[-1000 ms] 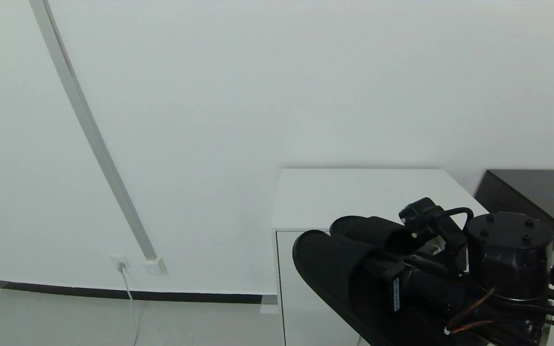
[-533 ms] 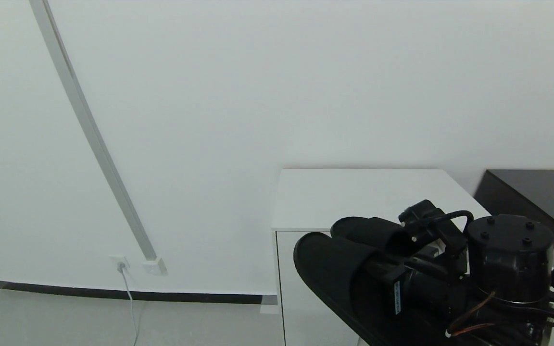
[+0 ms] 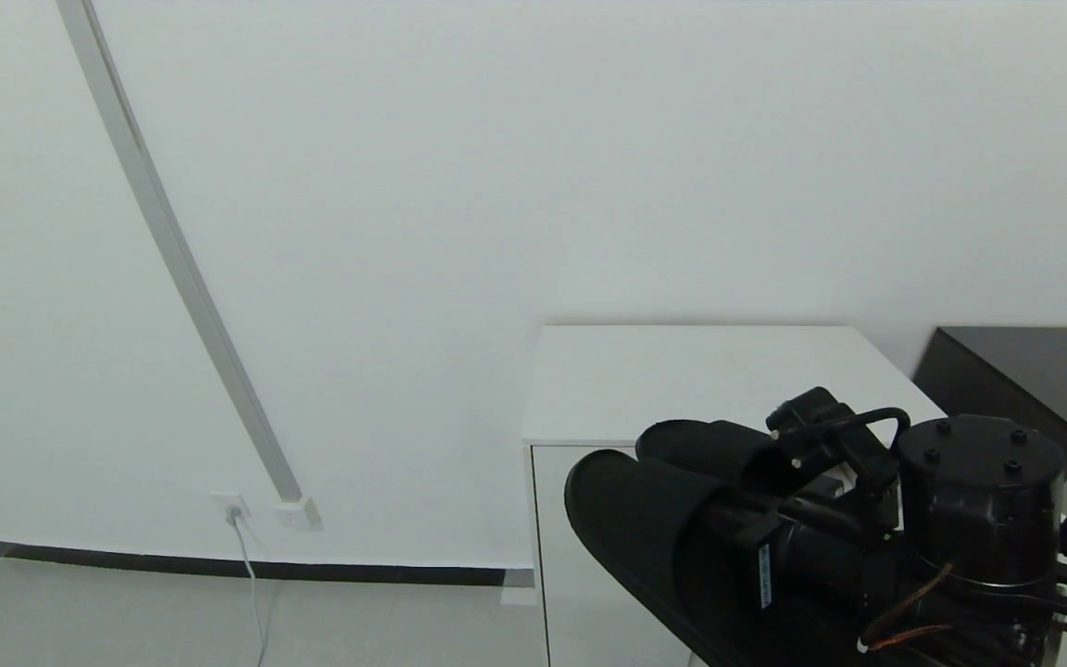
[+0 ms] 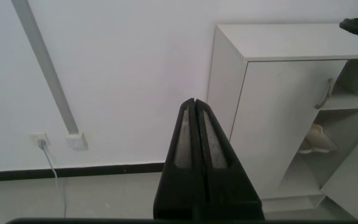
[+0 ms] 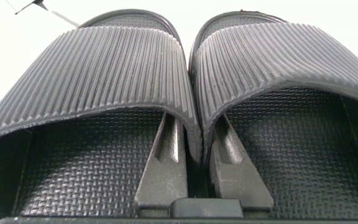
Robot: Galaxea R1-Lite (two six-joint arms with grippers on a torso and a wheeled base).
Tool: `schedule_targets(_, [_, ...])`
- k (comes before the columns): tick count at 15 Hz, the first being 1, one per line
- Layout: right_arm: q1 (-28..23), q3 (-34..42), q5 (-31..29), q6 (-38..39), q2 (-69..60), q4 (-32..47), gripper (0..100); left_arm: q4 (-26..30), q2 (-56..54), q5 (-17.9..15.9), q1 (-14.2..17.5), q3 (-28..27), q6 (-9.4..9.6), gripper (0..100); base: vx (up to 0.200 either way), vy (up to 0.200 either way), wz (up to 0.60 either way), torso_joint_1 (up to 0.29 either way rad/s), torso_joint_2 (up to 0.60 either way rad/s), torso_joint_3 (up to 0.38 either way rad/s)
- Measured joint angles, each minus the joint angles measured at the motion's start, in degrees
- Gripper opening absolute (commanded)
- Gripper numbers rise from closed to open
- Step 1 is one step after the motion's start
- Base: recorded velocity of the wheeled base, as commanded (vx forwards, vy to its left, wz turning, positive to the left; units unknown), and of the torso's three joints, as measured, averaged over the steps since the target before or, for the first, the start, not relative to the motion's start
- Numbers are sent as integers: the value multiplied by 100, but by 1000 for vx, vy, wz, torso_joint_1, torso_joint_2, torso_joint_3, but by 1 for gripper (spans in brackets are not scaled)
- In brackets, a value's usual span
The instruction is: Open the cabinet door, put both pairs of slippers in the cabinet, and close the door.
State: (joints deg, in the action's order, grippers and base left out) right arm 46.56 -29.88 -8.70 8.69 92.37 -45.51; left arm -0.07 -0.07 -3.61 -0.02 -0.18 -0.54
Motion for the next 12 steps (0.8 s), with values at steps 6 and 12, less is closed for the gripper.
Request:
schedule_targets(6, [-1, 0, 1, 1, 16, 0, 0, 0, 0, 0, 2, 0, -1, 0, 0, -200, 0, 4, 2, 6])
schedule_targets(12, [-4, 15, 1, 1, 20, 0, 0, -2, 0, 9, 2, 0, -6, 0, 0, -200, 0, 3, 2, 2])
